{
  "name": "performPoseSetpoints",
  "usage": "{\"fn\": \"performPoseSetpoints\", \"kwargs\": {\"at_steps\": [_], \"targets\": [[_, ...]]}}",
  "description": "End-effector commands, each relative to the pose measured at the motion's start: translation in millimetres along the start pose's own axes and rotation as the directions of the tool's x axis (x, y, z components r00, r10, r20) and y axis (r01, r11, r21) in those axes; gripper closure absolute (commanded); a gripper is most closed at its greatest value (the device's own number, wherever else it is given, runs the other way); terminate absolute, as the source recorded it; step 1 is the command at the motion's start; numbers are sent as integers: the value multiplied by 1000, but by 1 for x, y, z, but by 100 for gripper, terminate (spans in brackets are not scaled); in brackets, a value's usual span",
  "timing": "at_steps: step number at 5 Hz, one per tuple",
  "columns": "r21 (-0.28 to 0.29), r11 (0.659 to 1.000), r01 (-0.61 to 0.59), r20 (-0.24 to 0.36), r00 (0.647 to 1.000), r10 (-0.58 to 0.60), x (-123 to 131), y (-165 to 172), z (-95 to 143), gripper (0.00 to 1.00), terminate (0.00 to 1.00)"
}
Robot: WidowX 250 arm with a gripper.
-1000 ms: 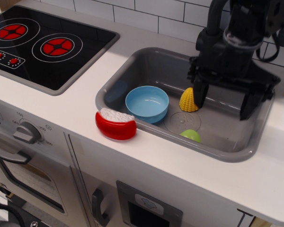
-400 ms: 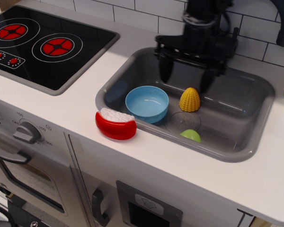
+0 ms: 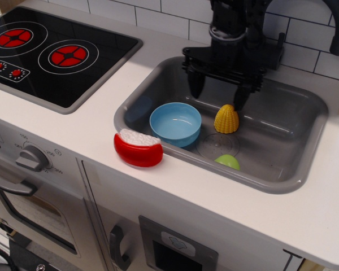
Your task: Put corn in bowl sink
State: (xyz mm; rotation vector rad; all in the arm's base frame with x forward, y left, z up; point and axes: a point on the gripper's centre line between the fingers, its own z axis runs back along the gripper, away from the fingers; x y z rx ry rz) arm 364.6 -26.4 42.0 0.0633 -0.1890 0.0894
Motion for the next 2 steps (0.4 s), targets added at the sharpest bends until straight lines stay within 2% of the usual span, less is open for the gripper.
{"fn": "performPoseSetpoints", "kwargs": {"at_steps": [1,2], "targets": [[-5,1000,-15,51,999,15,26,-4,-10,0,0],[47,998,-31,39,999,29,31,-4,-29,0,0]]}}
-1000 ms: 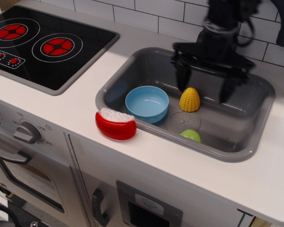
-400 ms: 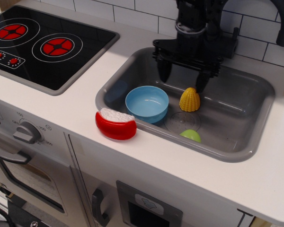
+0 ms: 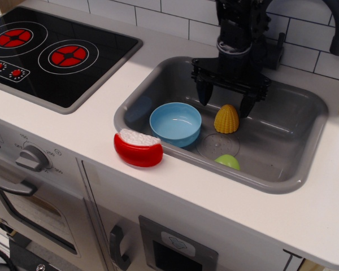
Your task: Put corn in bowl sink
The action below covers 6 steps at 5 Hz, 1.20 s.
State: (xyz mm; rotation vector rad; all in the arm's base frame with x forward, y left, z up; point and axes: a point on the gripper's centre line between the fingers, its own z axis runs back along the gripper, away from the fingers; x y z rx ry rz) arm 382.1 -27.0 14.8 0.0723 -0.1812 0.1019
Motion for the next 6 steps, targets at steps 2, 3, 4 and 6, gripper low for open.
{"fn": "performPoseSetpoints", "kwargs": {"at_steps": [2,3,4,6], "targets": [[30,999,-14,43,999,13,17,-3,-10,0,0],[19,999,-30,48,998,29,16,-3,-11,100,0],[11,999,-41,45,998,41,15,-5,-8,100,0],[-53,993,-105,72,991,109,-1,-17,35,100,0]]}}
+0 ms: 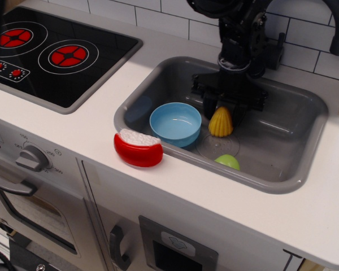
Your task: Put corn in bowl sink
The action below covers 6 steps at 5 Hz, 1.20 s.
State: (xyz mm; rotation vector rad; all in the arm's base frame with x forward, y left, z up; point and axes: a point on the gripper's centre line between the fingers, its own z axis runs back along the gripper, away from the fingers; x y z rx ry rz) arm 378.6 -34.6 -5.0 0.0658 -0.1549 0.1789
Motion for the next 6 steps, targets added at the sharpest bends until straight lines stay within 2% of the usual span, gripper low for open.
{"fn": "performPoseSetpoints", "kwargs": {"at_steps": [1,2,4,6], "targets": [[-88,995,-54,133,989,65,-7,-7,79,100,0],[-74,991,-111,124,985,120,-10,7,87,100,0],[10,978,-210,116,971,207,-1,57,73,100,0],[21,979,-202,145,970,197,-3,88,63,100,0]]}}
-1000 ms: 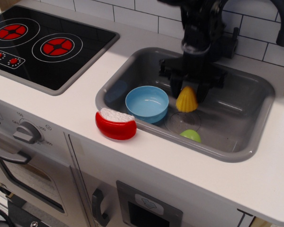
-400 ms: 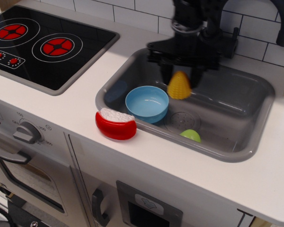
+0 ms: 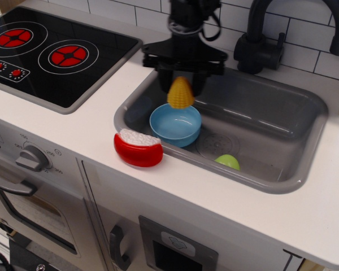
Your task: Put corn in bowl sink
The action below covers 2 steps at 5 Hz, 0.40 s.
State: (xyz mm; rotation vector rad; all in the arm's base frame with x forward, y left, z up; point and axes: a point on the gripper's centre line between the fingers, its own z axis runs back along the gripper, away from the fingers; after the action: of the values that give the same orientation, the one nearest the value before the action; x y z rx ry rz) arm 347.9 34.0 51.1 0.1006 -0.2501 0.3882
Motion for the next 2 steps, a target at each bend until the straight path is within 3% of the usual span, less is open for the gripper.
{"fn": "performPoseSetpoints", "kwargs": {"at_steps": [1,2], "targets": [[-2,1000,-5,58,998,6,5,11,2,100,0],[3,1000,-21,45,999,21,9,10,2,0,0]]}}
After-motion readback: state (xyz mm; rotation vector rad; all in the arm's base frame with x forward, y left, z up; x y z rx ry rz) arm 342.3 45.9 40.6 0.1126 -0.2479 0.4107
